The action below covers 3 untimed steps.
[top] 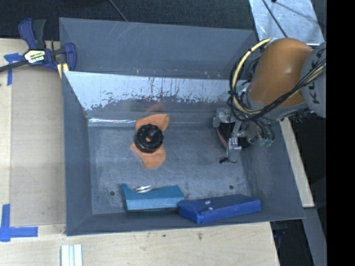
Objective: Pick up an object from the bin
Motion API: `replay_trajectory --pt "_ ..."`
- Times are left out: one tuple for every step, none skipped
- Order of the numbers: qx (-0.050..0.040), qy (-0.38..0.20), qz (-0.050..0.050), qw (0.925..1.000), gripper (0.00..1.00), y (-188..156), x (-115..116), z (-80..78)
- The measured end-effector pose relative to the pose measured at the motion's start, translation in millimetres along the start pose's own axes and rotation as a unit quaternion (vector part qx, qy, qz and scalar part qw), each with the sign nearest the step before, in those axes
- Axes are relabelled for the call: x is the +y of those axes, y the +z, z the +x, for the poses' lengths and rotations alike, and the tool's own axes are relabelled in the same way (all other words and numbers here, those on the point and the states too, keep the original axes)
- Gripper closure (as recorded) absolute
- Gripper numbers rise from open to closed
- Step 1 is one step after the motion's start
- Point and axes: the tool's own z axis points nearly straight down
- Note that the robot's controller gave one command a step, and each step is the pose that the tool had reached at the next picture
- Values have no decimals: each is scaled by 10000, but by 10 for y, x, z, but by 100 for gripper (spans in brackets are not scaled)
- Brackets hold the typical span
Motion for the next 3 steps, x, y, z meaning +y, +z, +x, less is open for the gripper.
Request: replay_trajectory --pt "-41 -7 4 10000 0 -48 1 -18" --pt "-68 -102 -11 9999 0 63 -253 -188" --pt "-49 -627 28 9980 0 339 -519 -284"
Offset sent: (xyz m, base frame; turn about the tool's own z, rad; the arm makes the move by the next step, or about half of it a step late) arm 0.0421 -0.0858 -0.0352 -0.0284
